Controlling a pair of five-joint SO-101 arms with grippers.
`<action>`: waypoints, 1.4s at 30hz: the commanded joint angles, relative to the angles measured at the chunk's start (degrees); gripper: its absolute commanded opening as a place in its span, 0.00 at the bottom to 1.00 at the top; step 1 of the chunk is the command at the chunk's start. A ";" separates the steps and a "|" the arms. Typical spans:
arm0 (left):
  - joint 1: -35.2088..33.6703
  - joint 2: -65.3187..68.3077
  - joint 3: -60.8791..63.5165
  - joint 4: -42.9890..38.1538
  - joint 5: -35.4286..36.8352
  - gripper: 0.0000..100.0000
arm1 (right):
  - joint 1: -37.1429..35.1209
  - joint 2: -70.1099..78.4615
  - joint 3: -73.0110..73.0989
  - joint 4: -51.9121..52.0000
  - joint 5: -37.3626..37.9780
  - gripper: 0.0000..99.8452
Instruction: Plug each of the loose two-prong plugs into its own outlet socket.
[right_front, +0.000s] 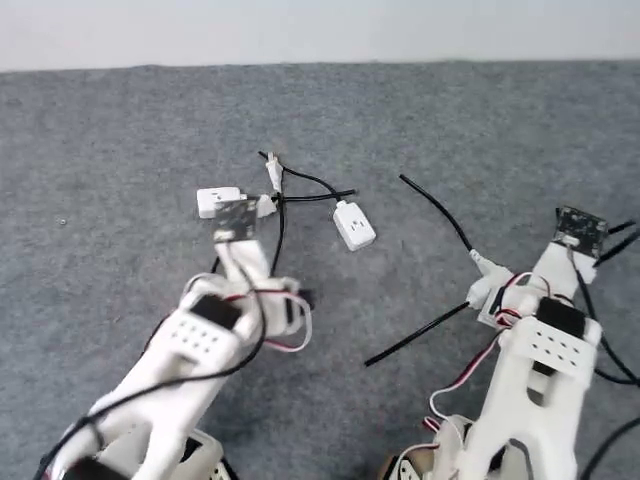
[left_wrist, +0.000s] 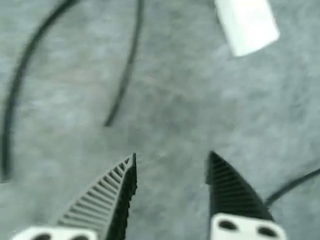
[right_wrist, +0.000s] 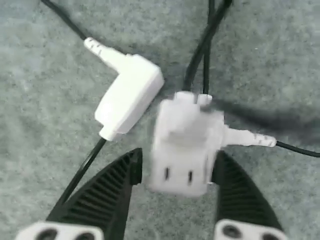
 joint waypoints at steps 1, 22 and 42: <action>2.73 16.18 -16.66 -1.32 5.54 0.24 | -1.45 0.04 -0.70 -1.01 0.53 0.24; 5.54 73.58 -87.08 14.86 10.55 0.24 | -1.45 0.22 -0.62 -1.19 0.70 0.23; 3.08 89.14 -122.42 45.45 15.82 0.01 | -1.54 0.66 -0.44 -2.24 0.53 0.15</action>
